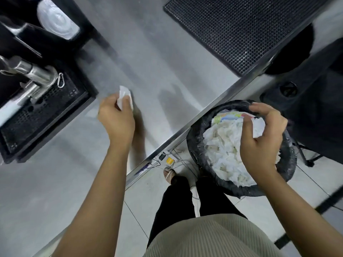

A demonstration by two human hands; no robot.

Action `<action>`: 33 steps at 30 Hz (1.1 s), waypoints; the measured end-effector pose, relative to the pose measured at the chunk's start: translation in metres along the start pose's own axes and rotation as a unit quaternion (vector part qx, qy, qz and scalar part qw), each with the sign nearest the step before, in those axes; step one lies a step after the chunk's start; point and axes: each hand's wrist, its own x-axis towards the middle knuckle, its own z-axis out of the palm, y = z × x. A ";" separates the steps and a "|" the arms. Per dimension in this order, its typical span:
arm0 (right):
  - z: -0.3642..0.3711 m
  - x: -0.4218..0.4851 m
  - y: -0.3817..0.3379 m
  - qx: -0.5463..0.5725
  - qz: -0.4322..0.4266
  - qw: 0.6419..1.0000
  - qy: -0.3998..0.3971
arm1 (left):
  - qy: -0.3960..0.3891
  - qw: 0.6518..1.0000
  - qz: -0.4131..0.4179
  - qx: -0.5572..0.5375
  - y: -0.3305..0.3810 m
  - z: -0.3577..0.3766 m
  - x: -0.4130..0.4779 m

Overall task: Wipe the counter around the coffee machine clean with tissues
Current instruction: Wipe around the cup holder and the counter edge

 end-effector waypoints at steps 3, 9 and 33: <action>-0.002 -0.004 0.002 -0.007 0.015 1.000 0.003 | 0.024 0.998 0.005 0.051 -0.006 0.011 0.004; 0.000 -0.007 0.004 0.000 0.032 0.999 0.009 | -0.050 0.988 0.143 -0.028 0.066 0.064 -0.070; 0.005 0.000 0.005 -0.051 0.022 0.998 -0.043 | -0.158 0.968 0.158 -0.112 0.058 0.064 0.001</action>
